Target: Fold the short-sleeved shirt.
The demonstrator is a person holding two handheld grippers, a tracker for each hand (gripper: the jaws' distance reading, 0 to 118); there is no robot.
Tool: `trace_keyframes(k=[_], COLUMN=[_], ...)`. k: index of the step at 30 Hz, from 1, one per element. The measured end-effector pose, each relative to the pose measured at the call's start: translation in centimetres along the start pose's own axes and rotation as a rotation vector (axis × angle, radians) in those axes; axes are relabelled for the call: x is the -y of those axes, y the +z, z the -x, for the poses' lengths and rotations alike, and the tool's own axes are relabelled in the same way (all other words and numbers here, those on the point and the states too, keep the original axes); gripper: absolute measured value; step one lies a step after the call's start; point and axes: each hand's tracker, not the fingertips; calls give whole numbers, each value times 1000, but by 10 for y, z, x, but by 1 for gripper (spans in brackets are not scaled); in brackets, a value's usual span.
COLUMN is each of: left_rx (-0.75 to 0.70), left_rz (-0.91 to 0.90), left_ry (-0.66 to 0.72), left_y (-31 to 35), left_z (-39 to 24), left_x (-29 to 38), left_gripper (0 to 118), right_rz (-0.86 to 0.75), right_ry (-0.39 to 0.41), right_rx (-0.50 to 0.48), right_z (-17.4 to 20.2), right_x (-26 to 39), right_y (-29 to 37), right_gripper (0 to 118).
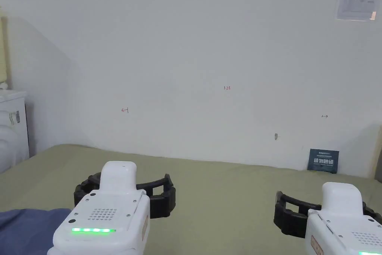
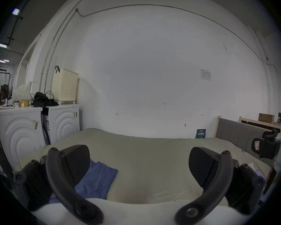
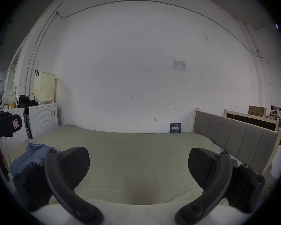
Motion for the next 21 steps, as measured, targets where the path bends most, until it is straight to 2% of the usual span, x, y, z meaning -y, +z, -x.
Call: trace_keyframes(k=[5, 6, 7, 8, 9, 10, 11, 12, 14, 17, 21], left_rx=[24, 31, 44, 44, 30, 2, -31, -13, 4, -23, -28], left_rz=[-18, -20, -18, -23, -23, -20, -29, -35, -28, -34, -25], left_ry=[-69, -70, -74, -81, -97, -120, -125, -97, -36, -42, -51], left_y=[5, 6, 7, 7, 5, 4, 3, 3, 3, 5, 8], left_z=[-8, -9, -10, -12, -14, -16, -17, -15, -10, -7, 1], left_x=[4, 5, 5, 6, 6, 8, 11, 13, 12, 14, 11], left_gripper=[118, 112, 94, 62, 10, 1, 0, 0, 0, 0, 0], right_rz=[20, 23, 25, 32, 51, 69, 65, 49, 13, 77, 59], right_ry=[-26, -28, -27, -27, -19, -18, -19, -12, 52, -54, -35], right_rx=[-7, -8, -10, -12, -14, -24, -35, -25, 89, 20, 31], right_z=[-4, -5, -5, -5, -5, -6, -6, -5, 0, -17, -13], right_x=[5, 5, 6, 6, 7, 7, 7, 10, 12, 12, 8], right_y=[1, 2, 3, 4, 4, 4, 7, 9, 10, 9, 10], right_gripper=[118, 118, 118, 118, 115, 99, 58, 1, 1, 1, 1])
